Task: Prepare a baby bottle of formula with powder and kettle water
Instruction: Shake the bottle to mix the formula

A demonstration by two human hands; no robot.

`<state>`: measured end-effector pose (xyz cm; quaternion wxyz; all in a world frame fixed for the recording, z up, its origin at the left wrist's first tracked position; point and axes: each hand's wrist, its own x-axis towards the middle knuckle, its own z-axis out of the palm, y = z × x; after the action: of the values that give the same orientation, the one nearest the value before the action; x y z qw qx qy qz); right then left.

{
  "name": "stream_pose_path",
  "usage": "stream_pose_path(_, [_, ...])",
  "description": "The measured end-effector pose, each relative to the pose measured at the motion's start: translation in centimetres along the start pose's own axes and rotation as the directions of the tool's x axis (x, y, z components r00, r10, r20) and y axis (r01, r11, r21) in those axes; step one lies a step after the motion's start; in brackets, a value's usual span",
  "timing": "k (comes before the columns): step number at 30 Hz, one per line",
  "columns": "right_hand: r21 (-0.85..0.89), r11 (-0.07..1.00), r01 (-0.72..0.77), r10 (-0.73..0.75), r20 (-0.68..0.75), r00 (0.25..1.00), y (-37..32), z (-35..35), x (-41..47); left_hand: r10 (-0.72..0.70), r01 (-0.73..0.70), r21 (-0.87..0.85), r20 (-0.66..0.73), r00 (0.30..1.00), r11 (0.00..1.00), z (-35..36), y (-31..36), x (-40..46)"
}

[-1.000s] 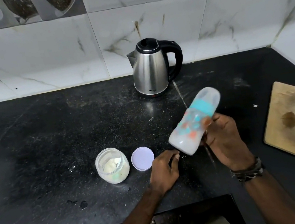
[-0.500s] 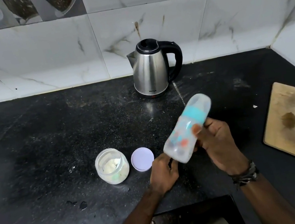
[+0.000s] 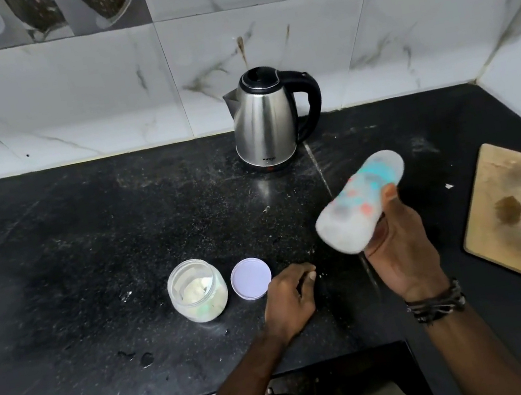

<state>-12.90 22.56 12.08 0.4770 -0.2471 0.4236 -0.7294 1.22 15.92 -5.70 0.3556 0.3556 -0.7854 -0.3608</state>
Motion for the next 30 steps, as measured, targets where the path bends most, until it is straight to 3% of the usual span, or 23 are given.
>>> stream_pose_path(1, [0.014, 1.000, 0.005, -0.005, -0.012, 1.000, -0.05, -0.05, 0.07, -0.004, 0.004, -0.001, 0.004, 1.000, 1.000, -0.02, 0.02, 0.04])
stream_pose_path(4, [-0.268, 0.963, 0.031, -0.018, 0.050, 0.999, 0.26, -0.19, -0.17, -0.031, 0.032, -0.009, 0.044, 0.999, 0.999, -0.01, -0.55, -0.22])
stream_pose_path(6, [-0.342, 0.938, 0.049, -0.017, 0.096, 0.995, 0.27, -0.24, -0.49, -0.049, 0.050, -0.013, 0.061, 0.997, 0.999, 0.06, -0.87, -0.27])
stream_pose_path(9, [-0.085, 0.996, 0.034, -0.033, 0.010, 0.999, 0.12, 0.01, -0.30, -0.011, 0.011, 0.003, 0.015, 1.000, 1.000, 0.04, -0.31, -0.05])
stream_pose_path(10, [-0.072, 0.997, 0.037, -0.038, -0.022, 0.999, 0.08, 0.06, -0.19, 0.002, -0.002, 0.007, 0.005, 1.000, 1.000, 0.06, -0.20, 0.01])
stream_pose_path(13, [-0.299, 0.954, 0.037, -0.025, 0.042, 0.999, 0.24, 0.02, -0.23, -0.019, 0.019, -0.005, 0.020, 1.000, 1.000, -0.06, -0.35, -0.19])
stream_pose_path(15, [-0.305, 0.951, 0.052, -0.027, 0.086, 0.996, 0.10, -0.05, -0.36, -0.033, 0.033, -0.016, 0.027, 0.999, 0.999, 0.05, -0.64, -0.26])
stream_pose_path(18, [0.013, 0.999, 0.038, -0.038, -0.001, 0.999, -0.20, 0.27, 0.04, -0.003, 0.003, -0.001, 0.002, 1.000, 1.000, 0.07, -0.07, -0.10])
stream_pose_path(19, [0.050, 0.998, 0.041, -0.040, -0.022, 0.999, -0.19, 0.37, 0.16, 0.000, 0.000, -0.003, -0.001, 1.000, 1.000, 0.10, 0.00, -0.04])
stream_pose_path(23, [-0.298, 0.953, 0.059, -0.042, 0.063, 0.997, 0.58, 0.29, -0.07, -0.024, 0.024, -0.040, 0.002, 1.000, 0.999, -0.01, -0.30, -0.30])
stream_pose_path(24, [-0.307, 0.949, 0.066, -0.044, 0.076, 0.996, 0.57, 0.26, -0.14, -0.029, 0.029, -0.050, 0.010, 1.000, 0.998, 0.02, -0.37, -0.32])
stream_pose_path(28, [-0.020, 0.998, 0.054, -0.054, -0.003, 0.999, 0.20, 0.21, 0.30, 0.007, -0.007, 0.000, 0.007, 1.000, 1.000, 0.04, -0.16, -0.05])
stream_pose_path(30, [-0.151, 0.987, 0.062, -0.063, 0.003, 0.998, 0.31, -0.08, 0.37, -0.005, 0.005, 0.005, 0.029, 1.000, 1.000, -0.02, -0.48, -0.14])
